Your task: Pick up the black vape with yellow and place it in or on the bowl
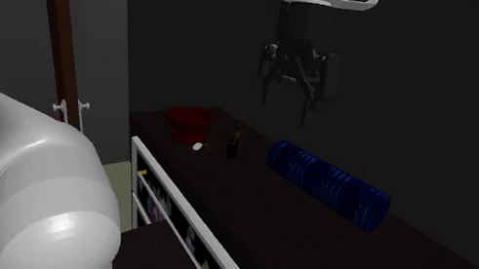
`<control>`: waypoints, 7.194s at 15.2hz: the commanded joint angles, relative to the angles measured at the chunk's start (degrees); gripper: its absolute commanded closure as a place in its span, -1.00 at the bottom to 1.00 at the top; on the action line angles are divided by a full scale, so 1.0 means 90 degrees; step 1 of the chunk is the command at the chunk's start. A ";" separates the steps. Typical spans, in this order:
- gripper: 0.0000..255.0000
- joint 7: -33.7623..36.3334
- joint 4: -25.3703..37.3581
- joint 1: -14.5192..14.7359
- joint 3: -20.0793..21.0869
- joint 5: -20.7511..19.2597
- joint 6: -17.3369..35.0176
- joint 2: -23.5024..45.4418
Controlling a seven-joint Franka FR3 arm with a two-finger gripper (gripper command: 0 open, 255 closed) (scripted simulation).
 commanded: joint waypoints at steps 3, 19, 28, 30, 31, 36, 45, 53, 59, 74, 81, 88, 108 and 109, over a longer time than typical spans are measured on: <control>-1.00 0.0232 -0.0144 0.0106 0.0201 0.0149 0.0313 0.0115; -1.00 0.2046 -0.0144 0.0778 0.1854 0.0795 0.2877 0.2155; -1.00 0.3314 0.0772 0.0912 0.2727 0.0238 0.3977 0.3952; -1.00 0.3649 0.1064 0.0957 0.2878 -0.0023 0.4143 0.4396; -1.00 0.3822 0.1223 0.0985 0.2945 -0.0170 0.4212 0.4623; -1.00 0.4685 0.2146 0.1269 0.3118 -0.0999 0.4408 0.5792; -1.00 0.5174 0.2488 0.1506 0.2983 -0.1617 0.4853 0.6660; -1.00 0.5191 0.2485 0.1512 0.2971 -0.1643 0.4887 0.6696; 1.00 0.5193 0.2489 0.1514 0.2971 -0.1645 0.4886 0.6699; 1.00 0.4863 0.2797 0.1422 0.3107 -0.1254 0.4197 0.6249; 1.00 0.4673 0.3104 0.1388 0.3162 -0.1040 0.3686 0.6004; 1.00 0.4516 0.3486 0.1371 0.3197 -0.0877 0.3153 0.5821; 1.00 0.6005 0.6037 0.2730 0.3687 -0.1603 0.1362 0.7004; 1.00 0.6133 0.6296 0.2890 0.3709 -0.1696 0.1226 0.7171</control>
